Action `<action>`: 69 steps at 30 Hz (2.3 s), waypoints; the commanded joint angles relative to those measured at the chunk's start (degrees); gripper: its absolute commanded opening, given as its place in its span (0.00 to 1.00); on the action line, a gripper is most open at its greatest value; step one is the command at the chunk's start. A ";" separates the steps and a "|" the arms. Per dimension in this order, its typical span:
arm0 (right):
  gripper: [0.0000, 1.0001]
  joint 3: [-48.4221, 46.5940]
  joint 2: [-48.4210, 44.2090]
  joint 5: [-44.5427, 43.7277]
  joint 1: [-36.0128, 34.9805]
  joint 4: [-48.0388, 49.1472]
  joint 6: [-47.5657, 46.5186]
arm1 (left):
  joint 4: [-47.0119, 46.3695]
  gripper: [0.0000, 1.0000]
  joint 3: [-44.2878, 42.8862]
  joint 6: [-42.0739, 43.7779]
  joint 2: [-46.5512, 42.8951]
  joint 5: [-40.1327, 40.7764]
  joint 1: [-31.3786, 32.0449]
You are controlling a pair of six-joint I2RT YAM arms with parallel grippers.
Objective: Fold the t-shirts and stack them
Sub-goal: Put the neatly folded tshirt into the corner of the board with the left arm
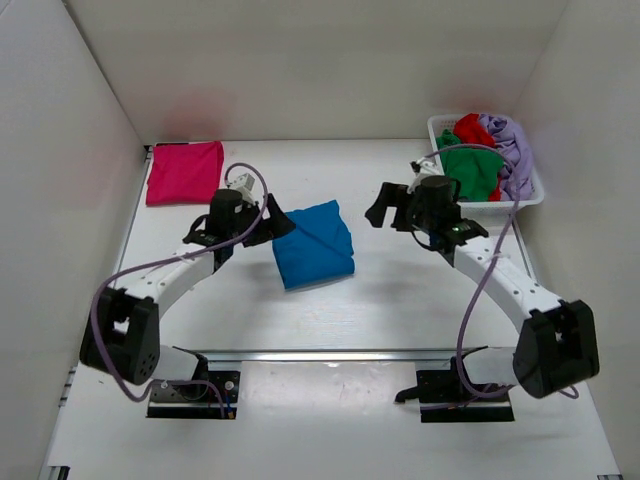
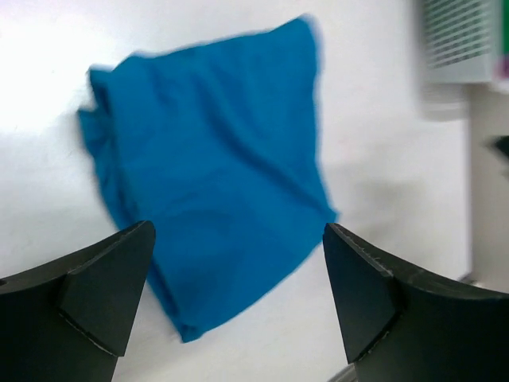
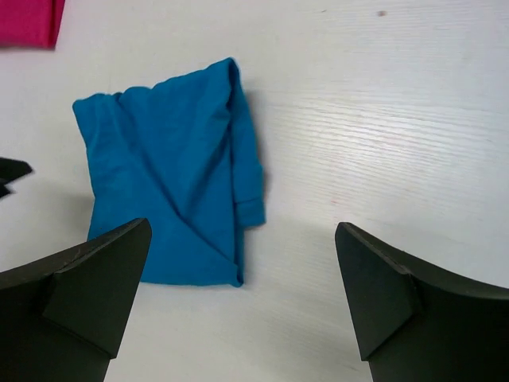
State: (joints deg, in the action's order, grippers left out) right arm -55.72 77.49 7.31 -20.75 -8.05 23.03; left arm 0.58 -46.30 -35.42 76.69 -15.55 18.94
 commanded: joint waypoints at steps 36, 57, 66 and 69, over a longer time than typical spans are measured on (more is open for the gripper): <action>0.99 14.06 -13.33 13.43 11.88 6.03 0.96 | 18.13 0.00 -13.98 -9.24 27.90 23.11 13.67; 0.97 14.33 -18.70 17.12 9.24 4.45 1.50 | 37.39 0.00 -56.78 25.04 38.97 39.89 -4.86; 0.96 13.71 -19.22 18.18 9.94 3.05 0.70 | 46.07 0.00 -83.55 33.57 52.31 42.89 -10.05; 0.97 13.89 -18.79 18.18 9.24 2.78 0.44 | 47.24 0.00 -89.30 31.91 54.71 39.38 -13.74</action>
State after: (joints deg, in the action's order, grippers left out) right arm -41.41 59.37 24.67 -11.14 -5.98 23.99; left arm 45.36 -129.60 -4.49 131.94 24.36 9.21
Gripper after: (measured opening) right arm 0.968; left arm 0.155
